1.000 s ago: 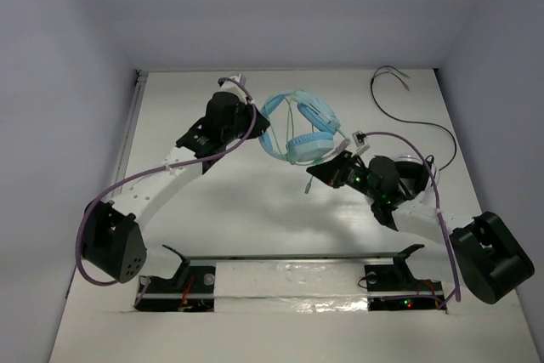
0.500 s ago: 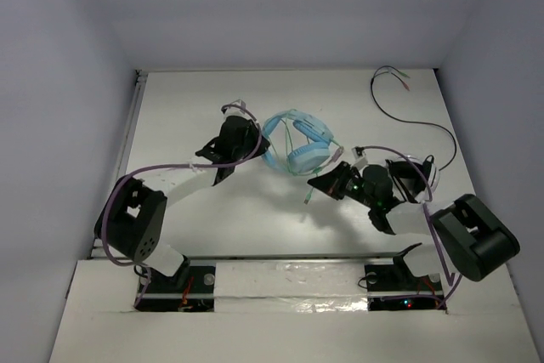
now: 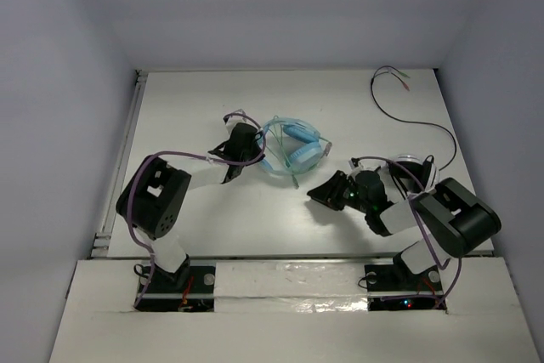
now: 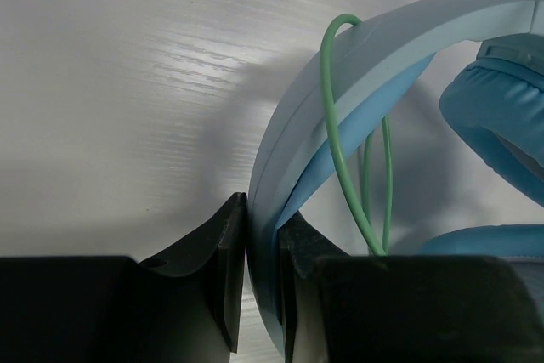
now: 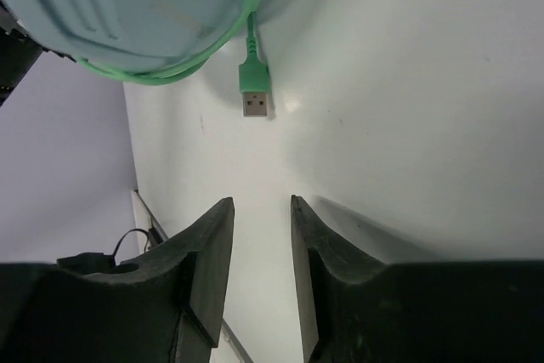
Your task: Wrap the headphones
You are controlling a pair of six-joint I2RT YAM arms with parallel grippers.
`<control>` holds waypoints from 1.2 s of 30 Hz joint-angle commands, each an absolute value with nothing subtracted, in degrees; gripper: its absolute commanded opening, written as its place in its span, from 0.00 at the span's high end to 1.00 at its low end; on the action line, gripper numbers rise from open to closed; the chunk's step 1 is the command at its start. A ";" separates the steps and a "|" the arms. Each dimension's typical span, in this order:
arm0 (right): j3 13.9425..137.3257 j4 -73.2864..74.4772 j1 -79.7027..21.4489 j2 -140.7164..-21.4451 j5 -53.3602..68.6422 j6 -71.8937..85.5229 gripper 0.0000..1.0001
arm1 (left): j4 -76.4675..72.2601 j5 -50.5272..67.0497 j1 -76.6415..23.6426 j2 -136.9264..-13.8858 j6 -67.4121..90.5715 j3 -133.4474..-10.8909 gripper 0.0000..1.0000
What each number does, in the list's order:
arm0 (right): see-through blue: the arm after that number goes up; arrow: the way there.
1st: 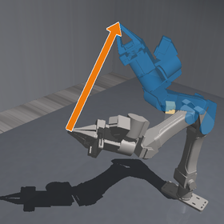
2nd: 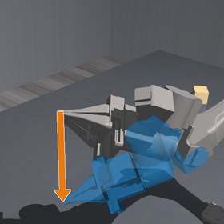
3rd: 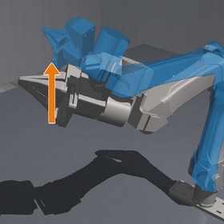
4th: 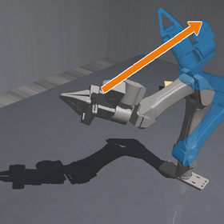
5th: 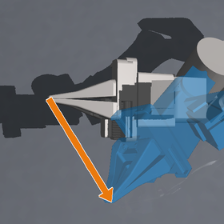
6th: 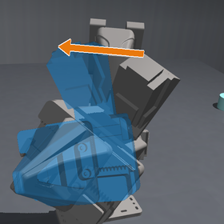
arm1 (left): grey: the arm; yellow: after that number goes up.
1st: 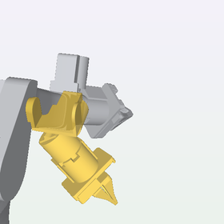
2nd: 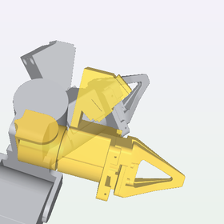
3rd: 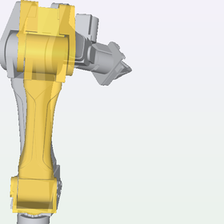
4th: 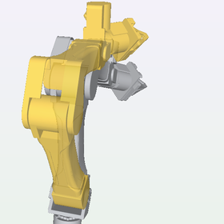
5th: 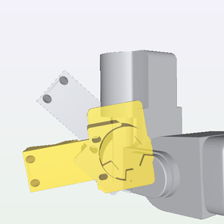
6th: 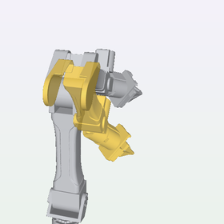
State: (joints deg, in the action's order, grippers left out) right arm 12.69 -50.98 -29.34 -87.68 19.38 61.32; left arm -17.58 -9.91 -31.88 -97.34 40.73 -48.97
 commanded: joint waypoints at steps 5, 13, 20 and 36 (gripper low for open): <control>9.23 -47.93 -29.79 -77.19 14.15 58.98 0.58 | -19.96 -12.92 -31.82 -100.72 38.15 -54.57 1.00; 15.19 -14.80 -30.32 -43.65 5.64 50.73 0.33 | -15.83 -12.66 -32.34 -98.10 36.21 -53.97 0.53; 29.16 8.67 -30.32 -31.13 -3.95 40.70 0.03 | -9.50 -14.50 -34.62 -83.43 34.28 -48.43 0.01; 50.00 20.47 -30.32 -18.99 -9.75 33.23 0.00 | 2.63 -13.70 -37.09 -39.65 31.38 -42.26 0.01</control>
State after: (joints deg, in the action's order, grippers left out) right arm 46.89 17.93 -29.78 -19.90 -7.62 35.00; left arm 0.12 -13.50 -36.71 -43.59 33.41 -40.51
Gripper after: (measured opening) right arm 0.994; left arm 0.990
